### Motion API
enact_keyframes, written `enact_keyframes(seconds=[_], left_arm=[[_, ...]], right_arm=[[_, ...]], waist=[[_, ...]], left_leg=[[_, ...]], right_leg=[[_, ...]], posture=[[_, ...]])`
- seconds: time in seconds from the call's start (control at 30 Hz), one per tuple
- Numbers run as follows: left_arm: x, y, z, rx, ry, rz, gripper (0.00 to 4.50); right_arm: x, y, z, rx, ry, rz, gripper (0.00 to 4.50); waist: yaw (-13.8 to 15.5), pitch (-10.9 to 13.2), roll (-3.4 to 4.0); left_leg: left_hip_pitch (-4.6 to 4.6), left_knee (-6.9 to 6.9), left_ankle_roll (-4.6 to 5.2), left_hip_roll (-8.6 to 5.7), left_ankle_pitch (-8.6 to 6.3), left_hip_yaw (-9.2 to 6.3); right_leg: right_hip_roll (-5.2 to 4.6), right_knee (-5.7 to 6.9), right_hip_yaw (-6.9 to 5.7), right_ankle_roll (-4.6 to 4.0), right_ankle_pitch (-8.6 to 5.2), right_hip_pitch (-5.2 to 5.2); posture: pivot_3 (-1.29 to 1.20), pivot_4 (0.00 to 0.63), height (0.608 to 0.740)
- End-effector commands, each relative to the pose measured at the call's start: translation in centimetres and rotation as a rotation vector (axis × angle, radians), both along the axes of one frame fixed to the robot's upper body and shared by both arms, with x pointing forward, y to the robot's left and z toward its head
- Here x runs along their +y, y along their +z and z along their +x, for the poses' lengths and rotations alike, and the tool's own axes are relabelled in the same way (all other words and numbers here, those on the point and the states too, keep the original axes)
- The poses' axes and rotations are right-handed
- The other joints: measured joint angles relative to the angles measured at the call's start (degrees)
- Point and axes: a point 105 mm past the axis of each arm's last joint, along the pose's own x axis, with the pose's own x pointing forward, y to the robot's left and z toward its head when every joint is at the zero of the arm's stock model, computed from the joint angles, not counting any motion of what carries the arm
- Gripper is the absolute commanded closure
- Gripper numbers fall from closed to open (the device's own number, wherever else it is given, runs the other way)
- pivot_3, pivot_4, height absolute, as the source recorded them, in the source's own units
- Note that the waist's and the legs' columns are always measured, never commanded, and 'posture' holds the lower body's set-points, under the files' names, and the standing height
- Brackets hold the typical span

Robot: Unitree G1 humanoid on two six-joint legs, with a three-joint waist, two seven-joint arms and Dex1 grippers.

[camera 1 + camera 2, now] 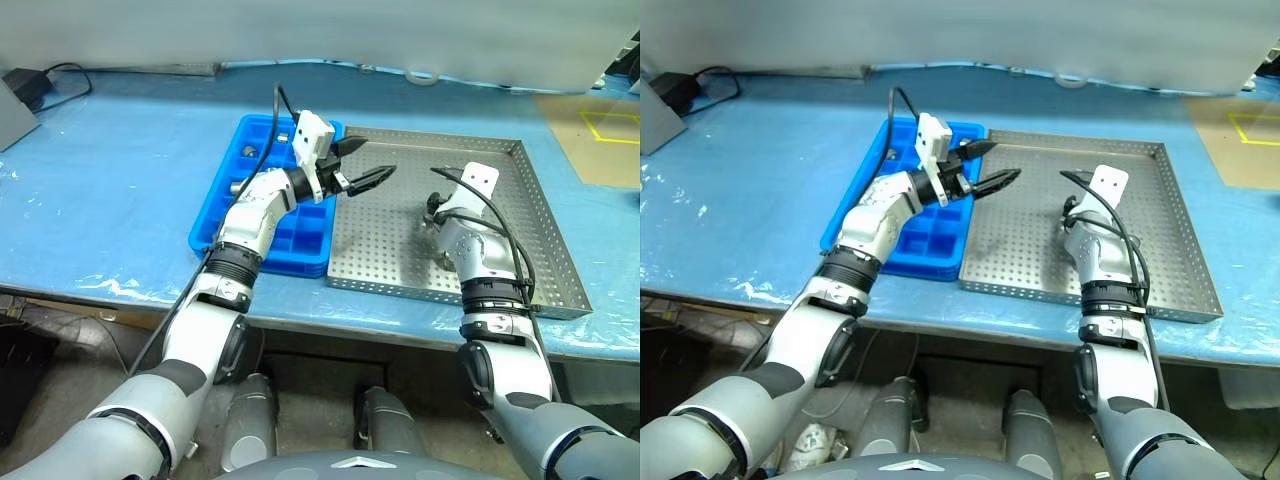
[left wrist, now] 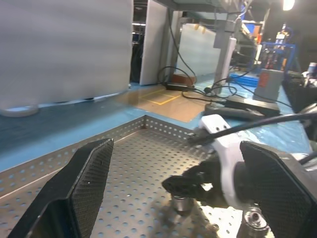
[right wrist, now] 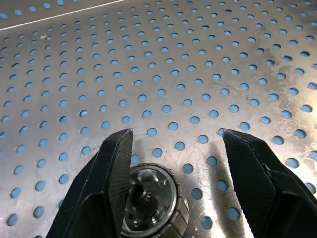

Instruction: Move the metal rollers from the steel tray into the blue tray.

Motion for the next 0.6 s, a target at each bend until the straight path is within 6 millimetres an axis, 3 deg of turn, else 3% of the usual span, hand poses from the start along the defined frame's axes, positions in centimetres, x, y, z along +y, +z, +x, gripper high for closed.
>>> enact_keyframes(seconds=[0.03,0.2,0.3,0.37,0.5,0.6], left_arm=[[0.2,1.2,-0.3,-0.061,0.002,-0.013,0.00],[1.2,1.5,0.4,-0.063,0.054,-0.026,0.00],[2.1,1.8,1.0,-0.072,0.102,-0.033,0.00],[3.1,2.5,1.7,-0.064,0.150,-0.066,0.00],[6.9,4.0,3.7,-0.011,0.300,-0.195,0.00],[10.0,4.2,5.1,-0.012,0.462,-0.218,0.00]], right_arm=[[0.0,-0.9,-0.1,0.024,0.009,0.039,1.88],[2.2,-1.1,0.0,0.022,0.097,0.173,3.20],[3.4,-0.3,0.1,0.006,0.159,0.148,3.20],[4.4,1.6,0.6,-0.074,0.245,0.066,3.20],[9.0,8.2,0.5,-0.410,0.526,0.206,3.20],[11.6,10.0,-0.2,-0.498,0.689,0.236,3.20]], waist=[[0.04,0.00,0.00],[0.07,0.00,0.00],[-0.06,0.00,0.00],[-0.05,0.00,0.00],[-0.04,0.01,0.02],[0.41,0.01,0.02]], left_leg=[[0.02,0.02,0.02,0.00,-0.01,0.00],[0.10,0.13,0.06,0.03,-0.04,-0.01],[0.25,0.12,0.05,0.16,-0.03,-0.01],[0.29,0.09,0.02,0.25,-0.02,-0.02],[0.15,0.06,-0.02,0.27,0.01,-0.01],[0.04,0.04,0.00,0.31,0.00,-0.03]], right_leg=[[0.00,0.00,0.00,0.00,0.00,0.04],[-0.02,0.02,-0.01,-0.02,0.02,0.19],[0.01,0.04,0.00,-0.04,0.03,0.27],[0.03,0.05,-0.01,-0.05,0.03,0.28],[0.09,0.08,0.00,-0.07,0.04,0.10],[0.12,0.05,-0.05,-0.08,0.05,0.01]], posture=[[-0.08,0.150,0.740],[-0.06,0.150,0.740],[-0.05,0.150,0.740],[-0.05,0.150,0.740],[-0.02,0.150,0.740],[0.01,0.150,0.740]])
